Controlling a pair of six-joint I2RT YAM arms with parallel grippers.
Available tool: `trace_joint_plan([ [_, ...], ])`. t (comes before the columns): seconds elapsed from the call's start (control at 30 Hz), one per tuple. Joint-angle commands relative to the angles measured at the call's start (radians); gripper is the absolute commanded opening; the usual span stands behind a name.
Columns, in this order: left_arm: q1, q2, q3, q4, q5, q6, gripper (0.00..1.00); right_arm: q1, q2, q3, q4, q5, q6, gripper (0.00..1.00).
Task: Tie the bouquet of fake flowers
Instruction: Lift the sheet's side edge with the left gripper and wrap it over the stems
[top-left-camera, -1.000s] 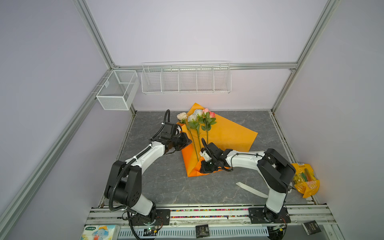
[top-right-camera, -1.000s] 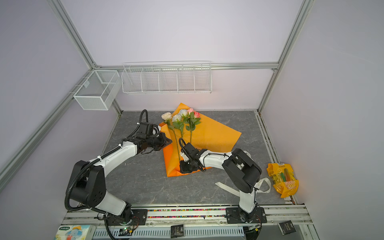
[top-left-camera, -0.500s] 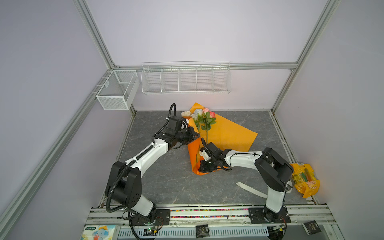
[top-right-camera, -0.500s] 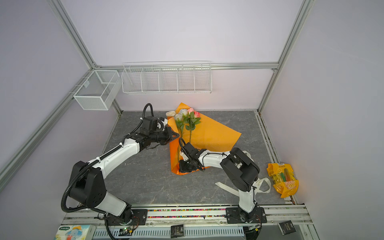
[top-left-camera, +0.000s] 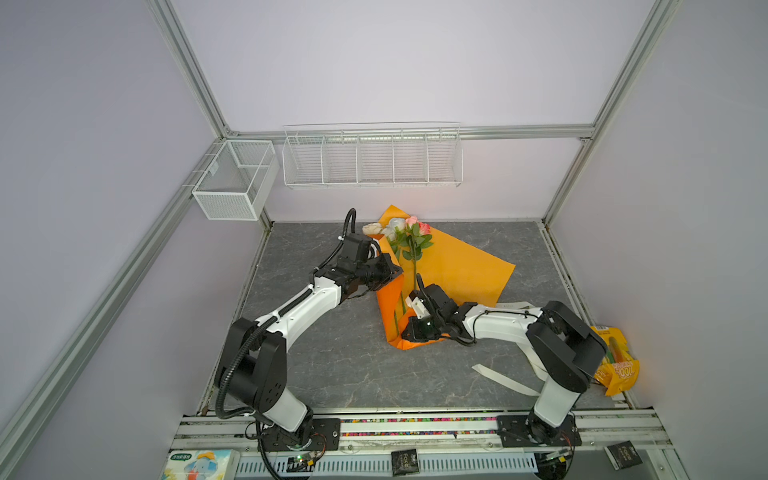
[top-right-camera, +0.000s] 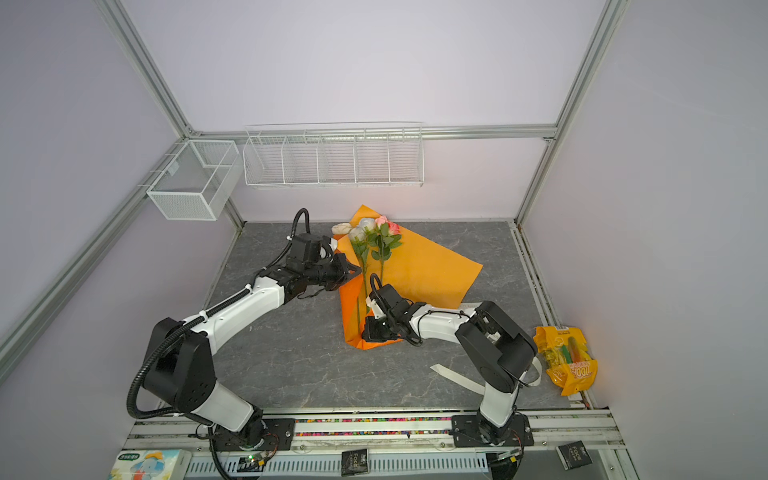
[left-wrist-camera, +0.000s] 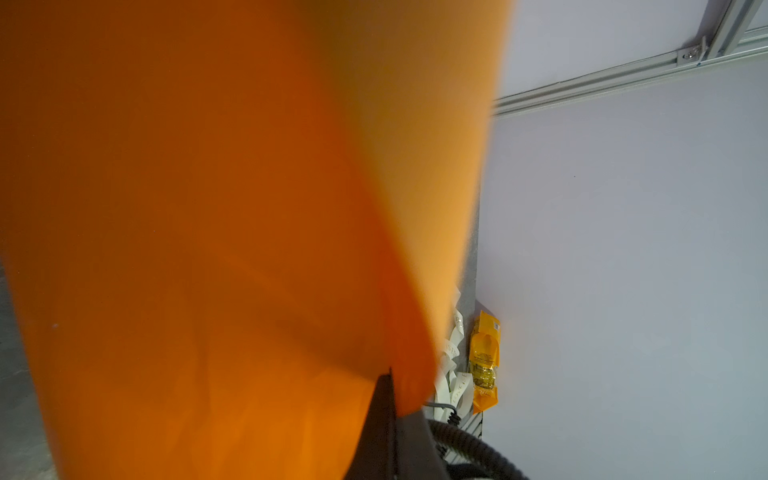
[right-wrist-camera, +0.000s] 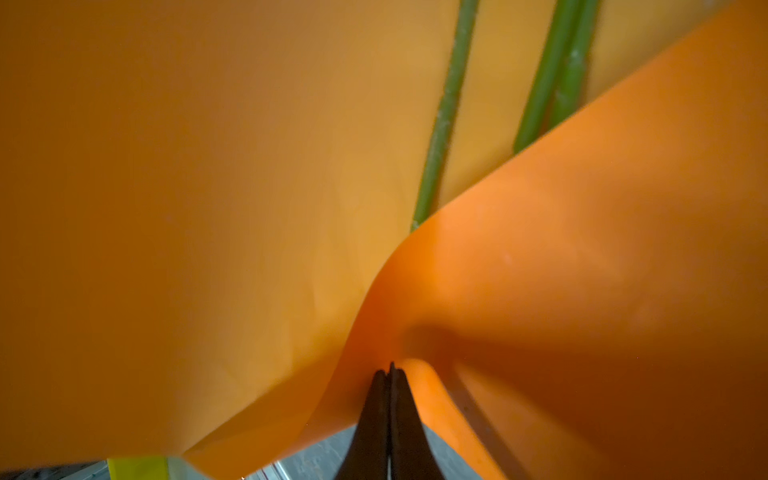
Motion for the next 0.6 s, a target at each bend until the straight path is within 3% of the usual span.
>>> trace_joint_plan([
  [0.0,-0.004,-0.028,0.002,-0.041,-0.059,0.018,0.03,0.009,-0.016,-0.026,0.073,-0.049,0.01,0.07],
  [0.2,-0.003,-0.02,0.012,-0.048,-0.067,0.018,0.03,0.026,0.059,-0.003,0.069,-0.083,0.007,0.07],
  [0.57,-0.003,-0.032,-0.01,-0.005,-0.046,-0.005,0.03,0.03,0.143,0.037,-0.037,-0.025,-0.022,0.07],
])
